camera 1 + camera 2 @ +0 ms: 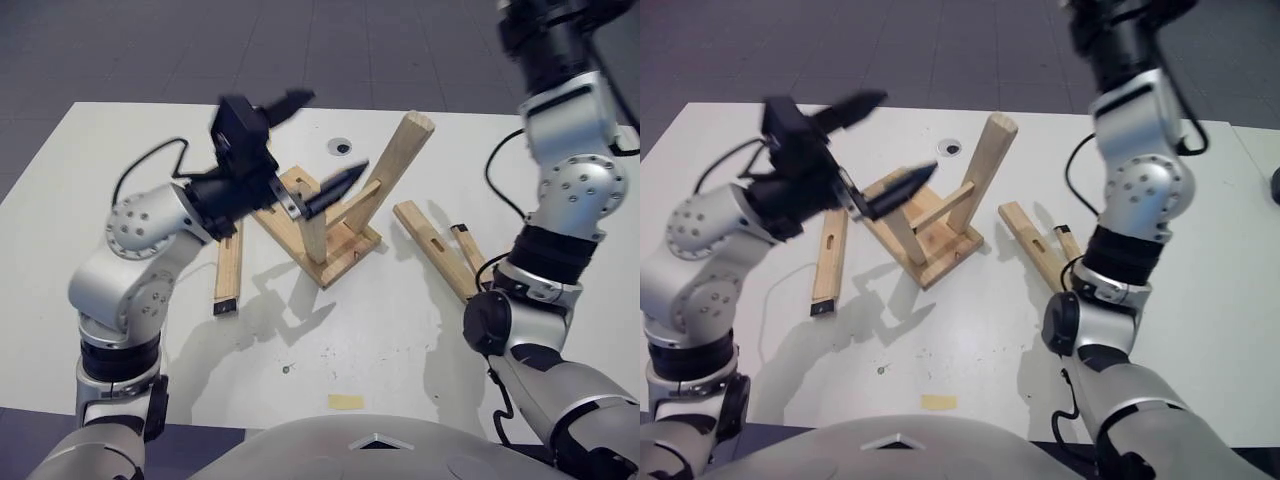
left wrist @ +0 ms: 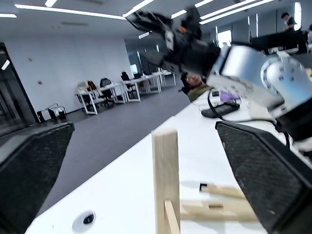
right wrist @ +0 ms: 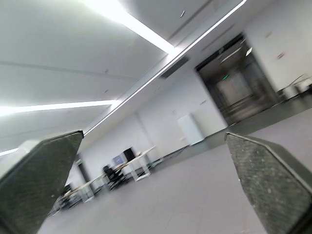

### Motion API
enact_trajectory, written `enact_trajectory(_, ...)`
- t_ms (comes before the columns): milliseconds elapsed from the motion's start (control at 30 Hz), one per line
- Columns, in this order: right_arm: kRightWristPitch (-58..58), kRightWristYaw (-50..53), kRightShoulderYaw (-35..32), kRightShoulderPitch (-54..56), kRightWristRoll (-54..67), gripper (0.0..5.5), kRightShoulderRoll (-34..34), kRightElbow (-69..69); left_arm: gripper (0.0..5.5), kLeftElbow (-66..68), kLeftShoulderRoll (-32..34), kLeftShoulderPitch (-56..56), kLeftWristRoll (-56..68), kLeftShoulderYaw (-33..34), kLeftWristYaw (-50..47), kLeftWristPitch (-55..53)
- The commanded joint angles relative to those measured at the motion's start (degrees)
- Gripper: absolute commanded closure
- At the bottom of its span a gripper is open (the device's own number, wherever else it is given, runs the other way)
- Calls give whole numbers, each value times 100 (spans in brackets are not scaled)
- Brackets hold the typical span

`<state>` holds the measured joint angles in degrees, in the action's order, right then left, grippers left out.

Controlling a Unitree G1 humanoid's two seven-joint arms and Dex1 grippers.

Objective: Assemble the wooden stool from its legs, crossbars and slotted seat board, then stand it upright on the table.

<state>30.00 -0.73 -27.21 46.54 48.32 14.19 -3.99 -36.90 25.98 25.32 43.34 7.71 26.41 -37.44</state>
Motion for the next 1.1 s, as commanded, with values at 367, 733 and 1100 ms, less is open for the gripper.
enact_trajectory(367, 869, -1191, -578, -3101, 1356, 10, 904, -1969, 12, 924, 1345, -1750, -465, 410, -683, -558)
enact_trajectory(733, 495, -1533, 499, -4383, 718, 10, 641, -2826, 12, 56, 1379, -1592, -813, -1251, 691, -407)
enact_trajectory(1100, 233, -1445, 388, -4177, 1575, 10, 688, -3167, 12, 485, 158, -30, -1372, -2872, 1149, -190)
